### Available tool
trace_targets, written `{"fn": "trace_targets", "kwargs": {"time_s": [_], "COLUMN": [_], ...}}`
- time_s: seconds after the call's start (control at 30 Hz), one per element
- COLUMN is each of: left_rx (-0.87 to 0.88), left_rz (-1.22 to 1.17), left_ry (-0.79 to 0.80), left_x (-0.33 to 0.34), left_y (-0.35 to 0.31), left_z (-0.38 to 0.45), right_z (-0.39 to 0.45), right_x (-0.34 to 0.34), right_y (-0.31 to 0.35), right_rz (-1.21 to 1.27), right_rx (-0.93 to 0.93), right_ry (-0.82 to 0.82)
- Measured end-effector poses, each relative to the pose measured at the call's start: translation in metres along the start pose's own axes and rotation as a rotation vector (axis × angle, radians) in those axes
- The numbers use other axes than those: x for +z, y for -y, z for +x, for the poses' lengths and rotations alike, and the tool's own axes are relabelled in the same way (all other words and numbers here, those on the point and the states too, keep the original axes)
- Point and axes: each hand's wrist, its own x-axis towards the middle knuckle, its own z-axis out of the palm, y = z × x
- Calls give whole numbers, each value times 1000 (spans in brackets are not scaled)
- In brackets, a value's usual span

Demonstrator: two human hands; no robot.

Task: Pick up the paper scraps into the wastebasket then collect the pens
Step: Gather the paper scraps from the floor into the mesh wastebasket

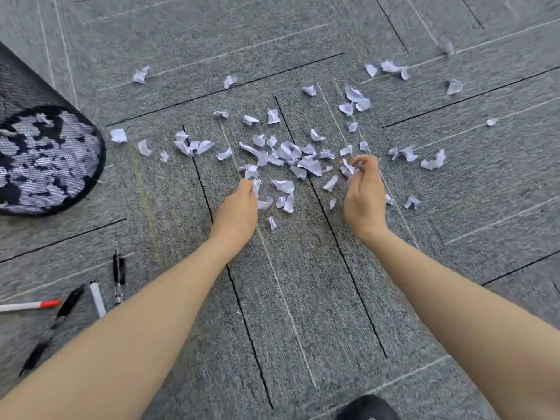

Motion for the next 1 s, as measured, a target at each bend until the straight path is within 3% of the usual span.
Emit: {"fn": "trace_targets", "kwargs": {"time_s": [0.13,0.2,0.27,0.33,0.57,0.7,0.87,1.0], "left_rx": [-75,-185,-315,-368,-342,-300,-46,50], "left_rz": [-293,-552,-822,-933,-861,-780,-409,-390], "left_ry": [75,134,189,227,232,218,180,116], "left_x": [-2,-1,-1,-3,-14,-38,-111,-192], "left_y": [-23,-33,-41,-46,-45,-43,-41,-39], "left_z": [-7,-8,-10,-12,-22,-25,-16,-14], "right_z": [20,31,38,41,46,53,49,30], "right_x": [-15,-19,-21,-20,-27,-11,0,16], "right_y": [-15,-24,-32,-37,-31,-17,2,59], "right_rz": [-261,-338,-395,-509,-825,-877,-755,-403], "right_rx": [16,46,44,-30,-284,-419,-214,-153], "right_ry": [-107,-152,-161,-123,77,199,261,321]}}
